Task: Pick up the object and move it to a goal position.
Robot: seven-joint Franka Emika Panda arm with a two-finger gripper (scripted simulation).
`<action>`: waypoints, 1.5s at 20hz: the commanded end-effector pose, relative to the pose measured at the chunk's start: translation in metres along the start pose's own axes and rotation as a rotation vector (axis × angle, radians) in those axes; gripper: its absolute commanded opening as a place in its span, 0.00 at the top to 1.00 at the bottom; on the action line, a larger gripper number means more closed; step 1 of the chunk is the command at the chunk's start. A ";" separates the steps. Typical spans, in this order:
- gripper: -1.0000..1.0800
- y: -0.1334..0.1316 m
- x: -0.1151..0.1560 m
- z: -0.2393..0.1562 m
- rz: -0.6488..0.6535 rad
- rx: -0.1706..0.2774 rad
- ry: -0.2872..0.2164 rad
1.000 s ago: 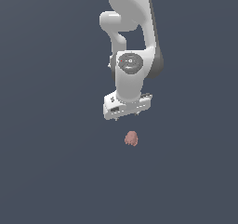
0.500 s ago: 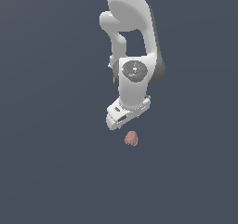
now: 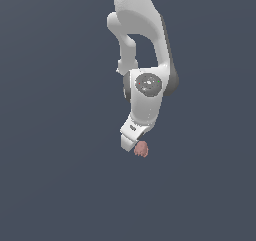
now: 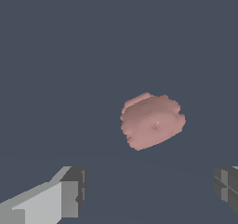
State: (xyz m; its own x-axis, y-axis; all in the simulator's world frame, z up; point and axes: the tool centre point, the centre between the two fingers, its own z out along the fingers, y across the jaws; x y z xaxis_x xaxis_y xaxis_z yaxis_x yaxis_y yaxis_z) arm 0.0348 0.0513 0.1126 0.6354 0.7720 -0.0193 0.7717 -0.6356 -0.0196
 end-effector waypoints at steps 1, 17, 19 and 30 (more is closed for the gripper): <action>0.04 0.003 0.005 0.003 -0.077 -0.004 0.002; 0.04 0.013 0.025 0.018 -0.411 -0.022 0.014; 0.04 0.014 0.026 0.019 -0.426 -0.023 0.014; 0.04 0.014 0.026 0.035 -0.435 -0.023 0.014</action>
State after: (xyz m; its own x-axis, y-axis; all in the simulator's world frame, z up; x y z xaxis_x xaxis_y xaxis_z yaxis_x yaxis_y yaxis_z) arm 0.0620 0.0624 0.0832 0.2519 0.9677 0.0002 0.9677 -0.2519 0.0011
